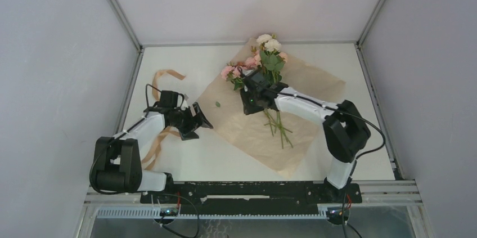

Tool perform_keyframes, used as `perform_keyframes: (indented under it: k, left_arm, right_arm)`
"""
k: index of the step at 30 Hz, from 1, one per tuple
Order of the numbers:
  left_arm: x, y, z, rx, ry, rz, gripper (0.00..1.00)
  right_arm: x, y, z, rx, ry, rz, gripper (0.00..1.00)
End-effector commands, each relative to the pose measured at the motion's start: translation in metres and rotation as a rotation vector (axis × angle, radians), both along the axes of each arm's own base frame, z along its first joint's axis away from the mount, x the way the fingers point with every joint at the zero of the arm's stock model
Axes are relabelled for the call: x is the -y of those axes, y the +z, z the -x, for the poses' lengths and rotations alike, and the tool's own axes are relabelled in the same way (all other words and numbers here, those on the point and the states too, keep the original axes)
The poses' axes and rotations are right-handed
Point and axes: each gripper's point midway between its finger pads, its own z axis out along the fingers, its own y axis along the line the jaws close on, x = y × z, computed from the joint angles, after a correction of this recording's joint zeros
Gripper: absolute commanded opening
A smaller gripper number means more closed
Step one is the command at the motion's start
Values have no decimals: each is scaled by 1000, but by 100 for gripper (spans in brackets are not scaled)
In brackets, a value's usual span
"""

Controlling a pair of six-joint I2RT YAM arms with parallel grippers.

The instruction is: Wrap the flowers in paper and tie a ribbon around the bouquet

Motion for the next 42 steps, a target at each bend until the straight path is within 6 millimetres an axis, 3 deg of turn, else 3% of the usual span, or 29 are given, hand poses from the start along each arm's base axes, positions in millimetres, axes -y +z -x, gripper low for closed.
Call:
perform_keyframes:
  k: [1,10,14,18,21,25,29,33,36,42]
  left_arm:
    - [23,-2,-10,32,56,104,87]
    - [47,-33,-20,26,-10,130,87]
    - [49,-41,-29,32,-10,123,84]
    - [46,-31,-45,75,4,121,76]
    - [37,-23,-55,112,36,104,65]
    - [38,-19,-65,122,40,125,42]
    - [44,-16,-70,114,39,168,26]
    - [43,-11,-78,145,34,160,1]
    - [38,-3,-88,180,37,146,0]
    - [-8,7,-122,220,126,49,0]
  right_arm:
    - [-44,-24,5,-76,-49,-125,36]
    - [-68,-84,13,-215,-110,-152,27]
    - [-81,-92,14,-259,-106,-212,26]
    - [-96,-90,9,-270,-93,-290,26]
    - [-99,-82,1,-263,-91,-316,25]
    - [-96,-60,-7,-223,-67,-327,25]
    - [-81,-27,-9,-175,-59,-319,26]
    - [-61,-4,1,-129,-15,-273,28]
    - [-43,10,19,-107,59,-234,29]
    - [-9,28,57,-72,216,-115,31]
